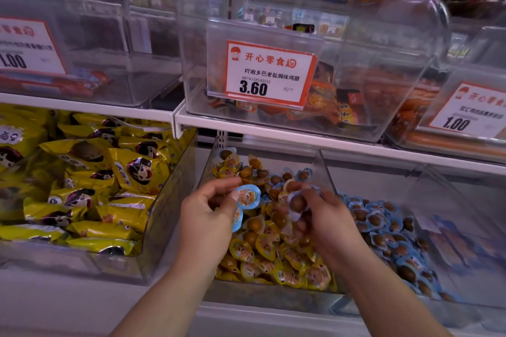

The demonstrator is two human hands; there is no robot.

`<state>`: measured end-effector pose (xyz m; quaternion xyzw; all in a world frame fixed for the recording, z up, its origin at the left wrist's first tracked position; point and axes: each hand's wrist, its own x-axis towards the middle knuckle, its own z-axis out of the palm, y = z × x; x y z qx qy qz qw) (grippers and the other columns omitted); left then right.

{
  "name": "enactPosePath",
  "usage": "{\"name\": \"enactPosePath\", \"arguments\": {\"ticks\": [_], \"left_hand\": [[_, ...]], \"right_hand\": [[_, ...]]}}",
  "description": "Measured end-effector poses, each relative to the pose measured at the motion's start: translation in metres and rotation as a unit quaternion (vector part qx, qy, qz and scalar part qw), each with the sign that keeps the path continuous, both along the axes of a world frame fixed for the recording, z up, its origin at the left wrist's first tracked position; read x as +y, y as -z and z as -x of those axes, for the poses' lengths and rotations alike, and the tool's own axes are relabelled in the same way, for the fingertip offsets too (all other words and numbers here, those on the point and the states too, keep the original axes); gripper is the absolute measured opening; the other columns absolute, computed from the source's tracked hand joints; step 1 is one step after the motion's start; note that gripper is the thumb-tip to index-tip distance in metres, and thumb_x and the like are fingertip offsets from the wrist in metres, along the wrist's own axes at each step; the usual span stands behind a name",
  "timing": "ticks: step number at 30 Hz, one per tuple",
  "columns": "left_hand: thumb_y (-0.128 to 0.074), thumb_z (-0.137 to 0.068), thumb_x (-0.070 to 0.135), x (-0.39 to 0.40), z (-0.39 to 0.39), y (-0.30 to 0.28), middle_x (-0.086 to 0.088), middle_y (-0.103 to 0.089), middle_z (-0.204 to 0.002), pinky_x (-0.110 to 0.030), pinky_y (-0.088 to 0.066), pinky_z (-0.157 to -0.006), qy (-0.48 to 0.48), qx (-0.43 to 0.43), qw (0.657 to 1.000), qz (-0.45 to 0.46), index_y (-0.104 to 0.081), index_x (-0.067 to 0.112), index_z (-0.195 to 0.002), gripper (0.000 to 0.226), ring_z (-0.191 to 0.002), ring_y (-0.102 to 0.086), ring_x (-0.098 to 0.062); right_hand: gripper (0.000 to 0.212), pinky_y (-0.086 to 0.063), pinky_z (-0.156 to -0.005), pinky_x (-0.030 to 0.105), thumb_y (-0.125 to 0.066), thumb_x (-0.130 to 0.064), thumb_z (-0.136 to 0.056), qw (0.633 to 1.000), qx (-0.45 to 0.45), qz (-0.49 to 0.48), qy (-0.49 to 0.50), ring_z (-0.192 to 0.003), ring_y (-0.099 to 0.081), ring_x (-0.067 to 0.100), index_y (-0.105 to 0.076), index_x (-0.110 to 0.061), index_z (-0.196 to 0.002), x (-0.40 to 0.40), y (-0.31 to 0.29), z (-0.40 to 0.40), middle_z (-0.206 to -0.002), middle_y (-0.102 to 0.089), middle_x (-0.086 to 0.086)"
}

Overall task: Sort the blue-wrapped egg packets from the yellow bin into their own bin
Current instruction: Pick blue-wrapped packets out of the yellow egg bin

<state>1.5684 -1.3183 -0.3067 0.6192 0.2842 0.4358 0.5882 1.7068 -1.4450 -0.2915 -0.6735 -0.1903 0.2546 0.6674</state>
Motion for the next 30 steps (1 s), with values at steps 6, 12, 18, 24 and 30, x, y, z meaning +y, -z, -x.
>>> {"name": "enactPosePath", "arguments": {"ticks": [6, 12, 18, 24, 30], "left_hand": [[-0.069, -0.09, 0.007, -0.025, -0.01, -0.002, 0.011, -0.076, -0.09, -0.017, -0.055, -0.067, 0.028, -0.042, 0.999, 0.018, -0.075, 0.034, -0.093, 0.027, -0.086, -0.072, -0.005], [-0.064, -0.092, 0.023, -0.037, -0.009, -0.001, 0.016, -0.067, -0.105, -0.031, -0.052, -0.088, -0.02, 0.1, 0.965, -0.241, -0.068, 0.035, -0.111, 0.022, -0.105, -0.061, -0.01], [-0.037, -0.101, 0.046, -0.045, -0.012, -0.002, 0.015, -0.053, -0.132, -0.042, -0.043, -0.102, 0.068, 0.107, 0.939, -0.321, -0.053, 0.03, -0.137, 0.042, -0.127, -0.048, -0.014], [-0.039, -0.098, 0.053, -0.044, -0.012, 0.006, 0.012, -0.052, -0.133, -0.037, -0.041, -0.101, 0.063, 0.142, 0.939, -0.307, -0.052, 0.03, -0.137, 0.047, -0.125, -0.05, -0.01], [-0.045, -0.096, 0.05, -0.033, -0.012, 0.018, 0.029, -0.039, -0.132, -0.037, -0.043, -0.098, 0.137, 0.311, 0.866, -0.366, -0.051, 0.044, -0.131, 0.036, -0.121, -0.05, -0.012]], "right_hand": [[0.052, -0.059, -0.065, 0.04, -0.046, -0.047, -0.099, 0.939, 0.299, -0.081, -0.15, -0.084, -0.071, 0.034, -0.071, -0.005, -0.115, 0.007, -0.015, 0.038, -0.108, -0.071, 0.021], [0.043, -0.041, -0.113, 0.047, -0.057, -0.043, -0.096, 0.919, 0.36, -0.141, -0.076, -0.119, -0.064, 0.03, -0.07, -0.012, -0.123, 0.015, -0.014, 0.068, -0.124, -0.07, 0.015], [0.038, -0.052, -0.101, 0.04, -0.059, -0.029, -0.096, 0.926, 0.347, -0.146, -0.03, -0.106, -0.07, 0.029, -0.071, -0.001, -0.118, 0.005, -0.028, 0.054, -0.115, -0.072, 0.019], [0.014, -0.052, -0.046, 0.026, -0.07, -0.014, -0.092, 0.969, 0.191, -0.131, 0.09, -0.054, -0.066, 0.017, -0.068, -0.005, -0.103, -0.016, -0.036, 0.0, -0.072, -0.069, 0.009], [0.05, -0.048, -0.085, 0.044, -0.045, -0.047, -0.102, 0.972, 0.039, 0.084, 0.217, -0.102, -0.062, 0.031, -0.063, -0.009, -0.129, -0.08, -0.024, -0.092, -0.126, -0.063, 0.016]]}}
